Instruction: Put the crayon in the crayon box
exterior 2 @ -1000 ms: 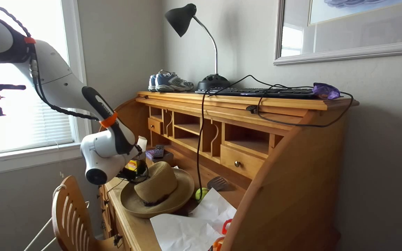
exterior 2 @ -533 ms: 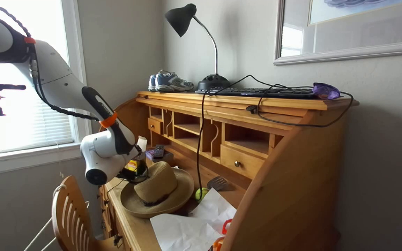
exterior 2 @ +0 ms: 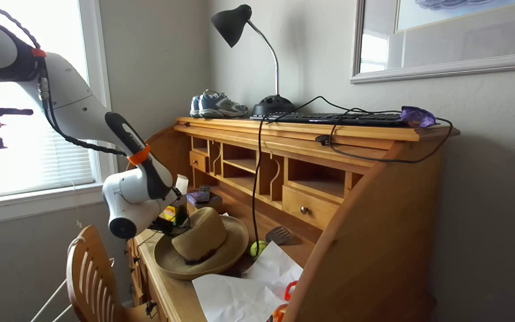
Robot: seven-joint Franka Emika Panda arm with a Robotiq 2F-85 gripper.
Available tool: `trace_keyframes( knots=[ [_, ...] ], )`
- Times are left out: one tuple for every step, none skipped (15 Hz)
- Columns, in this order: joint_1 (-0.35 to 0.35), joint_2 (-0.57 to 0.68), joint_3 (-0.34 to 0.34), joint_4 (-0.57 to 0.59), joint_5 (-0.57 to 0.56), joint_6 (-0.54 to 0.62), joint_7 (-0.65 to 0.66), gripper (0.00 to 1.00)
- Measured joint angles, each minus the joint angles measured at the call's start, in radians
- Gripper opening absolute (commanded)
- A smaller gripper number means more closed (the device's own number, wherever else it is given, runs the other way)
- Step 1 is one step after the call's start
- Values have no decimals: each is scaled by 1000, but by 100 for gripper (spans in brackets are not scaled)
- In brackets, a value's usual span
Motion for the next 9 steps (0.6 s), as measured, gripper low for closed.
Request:
trace_keyframes(
  knots=[
    [1, 2, 0, 0, 0, 2, 0, 3],
    [1, 5, -1, 0, 0, 4, 0, 3],
    [2, 8, -2, 0, 0, 5, 0, 3],
    [3, 11, -3, 0, 0, 8, 0, 3],
    [4, 14, -3, 0, -1, 9, 0, 3],
    [4, 16, -4, 0, -1, 11, -2, 3],
    [6, 19, -5, 0, -1, 12, -5, 3],
    [7, 21, -6, 1, -1, 13, -10, 3],
    [8, 24, -6, 1, -1, 14, -16, 3]
  ],
)
